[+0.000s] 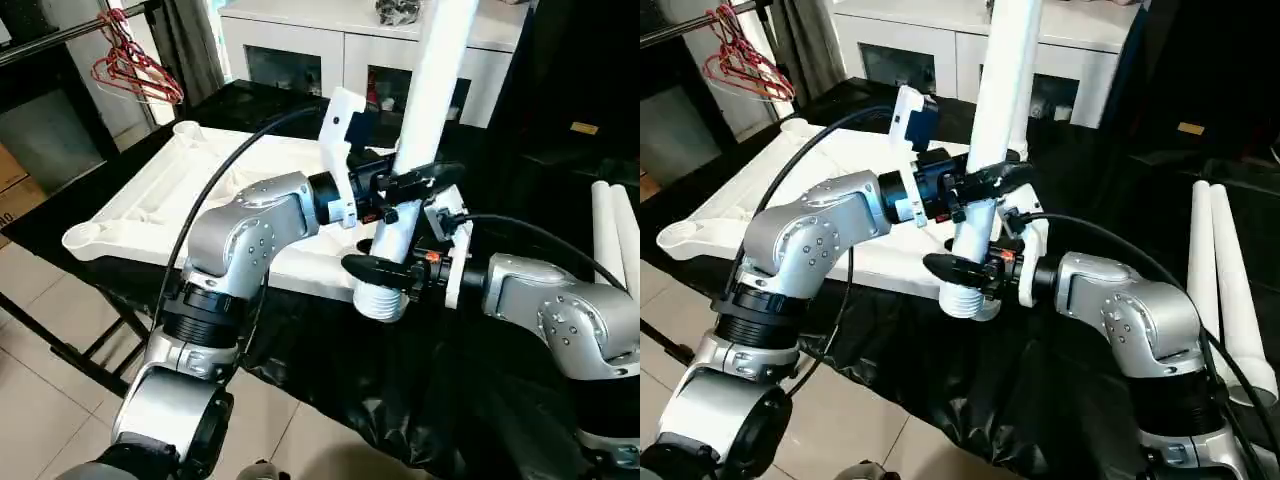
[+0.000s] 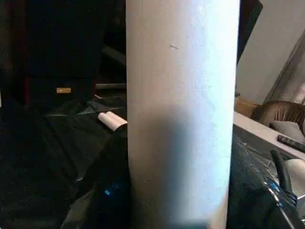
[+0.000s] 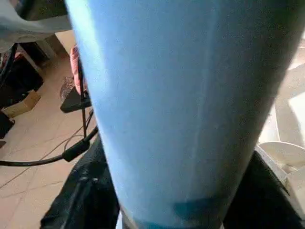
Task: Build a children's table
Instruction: Pick table leg
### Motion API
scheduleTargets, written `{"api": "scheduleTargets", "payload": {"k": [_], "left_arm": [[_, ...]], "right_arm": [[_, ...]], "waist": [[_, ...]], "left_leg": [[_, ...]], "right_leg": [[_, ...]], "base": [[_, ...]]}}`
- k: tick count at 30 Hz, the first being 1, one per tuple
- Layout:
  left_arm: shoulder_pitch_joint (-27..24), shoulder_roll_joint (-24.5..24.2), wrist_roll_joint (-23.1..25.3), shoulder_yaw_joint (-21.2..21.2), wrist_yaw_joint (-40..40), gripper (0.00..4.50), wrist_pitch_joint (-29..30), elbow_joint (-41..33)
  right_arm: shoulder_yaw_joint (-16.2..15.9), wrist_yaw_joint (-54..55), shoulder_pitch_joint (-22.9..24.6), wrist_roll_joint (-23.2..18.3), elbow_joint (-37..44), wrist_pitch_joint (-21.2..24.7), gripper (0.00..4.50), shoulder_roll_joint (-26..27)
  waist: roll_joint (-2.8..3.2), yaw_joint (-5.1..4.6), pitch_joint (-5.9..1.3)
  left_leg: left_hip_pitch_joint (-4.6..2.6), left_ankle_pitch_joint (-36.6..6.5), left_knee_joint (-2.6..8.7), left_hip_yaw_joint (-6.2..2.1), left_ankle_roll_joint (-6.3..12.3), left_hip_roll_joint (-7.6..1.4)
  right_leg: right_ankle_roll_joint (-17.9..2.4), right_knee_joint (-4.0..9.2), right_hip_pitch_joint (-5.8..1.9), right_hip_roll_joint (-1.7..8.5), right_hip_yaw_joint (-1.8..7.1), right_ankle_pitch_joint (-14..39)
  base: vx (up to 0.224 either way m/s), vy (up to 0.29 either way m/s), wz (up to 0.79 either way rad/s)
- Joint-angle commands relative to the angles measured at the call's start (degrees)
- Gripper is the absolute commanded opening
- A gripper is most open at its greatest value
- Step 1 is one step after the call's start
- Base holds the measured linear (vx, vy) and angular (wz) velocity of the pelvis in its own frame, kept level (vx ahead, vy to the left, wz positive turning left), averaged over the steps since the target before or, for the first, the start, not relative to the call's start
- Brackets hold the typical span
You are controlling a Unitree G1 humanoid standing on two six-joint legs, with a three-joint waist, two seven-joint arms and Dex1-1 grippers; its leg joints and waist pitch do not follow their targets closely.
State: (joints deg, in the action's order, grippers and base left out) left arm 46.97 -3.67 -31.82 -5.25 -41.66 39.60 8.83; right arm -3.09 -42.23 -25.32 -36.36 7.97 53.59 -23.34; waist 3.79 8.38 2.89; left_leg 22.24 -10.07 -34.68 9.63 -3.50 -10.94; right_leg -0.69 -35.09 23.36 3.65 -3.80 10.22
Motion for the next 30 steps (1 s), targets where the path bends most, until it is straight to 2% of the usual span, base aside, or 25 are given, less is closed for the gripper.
{"api": "scheduleTargets", "payload": {"k": [1,4,5,6,11,21,30], "left_arm": [[0.21,-0.4,-0.37,-0.41,-1.47,1.86,0.57,-1.4],[0.15,-0.64,-0.46,-0.5,-1.71,1.86,0.72,-1.45],[0.12,-0.77,-0.46,-0.56,-1.85,1.86,0.79,-1.46],[0.12,-0.81,-0.46,-0.58,-1.89,1.86,0.81,-1.46],[0.35,-1.19,-0.26,-0.55,-2.32,1.86,0.62,-0.91],[0.41,-1.37,-0.14,-0.65,-2.93,1.86,0.5,-0.79],[0.61,-1.26,-0.01,-0.7,-3.22,1.86,0.42,-0.54]], "right_arm": [[0.33,0.77,-0.72,0.71,-0.21,0.18,2.13,-0.76],[0.53,1.3,-0.59,1.1,-0.34,-0.56,2.03,-0.5],[0.95,1.62,-0.61,0.84,-0.54,-0.4,2.55,-0.18],[1.04,1.66,-0.63,0.75,-0.58,-0.32,2.55,-0.13],[1.75,1.95,-0.87,0.61,-0.6,0.1,3.09,-0.52],[3.14,0.78,-0.27,-1.34,0.81,0.4,3.13,-1.35],[2.82,0.13,0.26,-1.83,1.6,1.1,3.13,-2.09]], "waist": [[-1.54,0.21,-4.5],[-1.46,0.23,-4.55],[-1.39,0.22,-4.55],[-1.41,0.21,-4.54],[-1.31,0.21,-4.56],[-1.28,0.17,-4.55],[-1.2,0.2,-4.58]], "left_leg": [[-0.43,-3.84,3.11,-0.43,2.19,-1.44],[-0.4,-3.6,3.06,-0.45,2.16,-1.44],[-0.43,-3.78,3.06,-0.46,2.14,-1.44],[-0.43,-3.83,3.08,-0.45,2.14,-1.43],[-0.47,-4.06,3.09,-0.47,1.93,-1.44],[-0.47,-4.21,3.08,-0.47,2.01,-1.44],[-0.45,-4.01,3.02,-0.46,2.14,-1.41]], "right_leg": [[-8.52,3.97,-3.58,4.07,2.41,10.83],[-8.63,3.89,-3.58,4.03,2.42,10.25],[-8.8,3.87,-3.59,4.06,2.41,10.22],[-8.79,3.9,-3.56,4.02,2.4,10.28],[-8.88,3.92,-3.59,4.05,2.42,10.24],[-9.03,3.91,-3.64,4.01,2.41,10.14],[-9.24,3.89,-3.69,3.97,2.4,9.58]], "base": [[0.0,0.0,0.0],[0.0,0.0,0.0],[0.0,0.0,0.0],[0.0,0.0,0.0],[0.0,0.0,0.0],[0.0,0.0,0.0],[0.0,0.0,0.0]]}}
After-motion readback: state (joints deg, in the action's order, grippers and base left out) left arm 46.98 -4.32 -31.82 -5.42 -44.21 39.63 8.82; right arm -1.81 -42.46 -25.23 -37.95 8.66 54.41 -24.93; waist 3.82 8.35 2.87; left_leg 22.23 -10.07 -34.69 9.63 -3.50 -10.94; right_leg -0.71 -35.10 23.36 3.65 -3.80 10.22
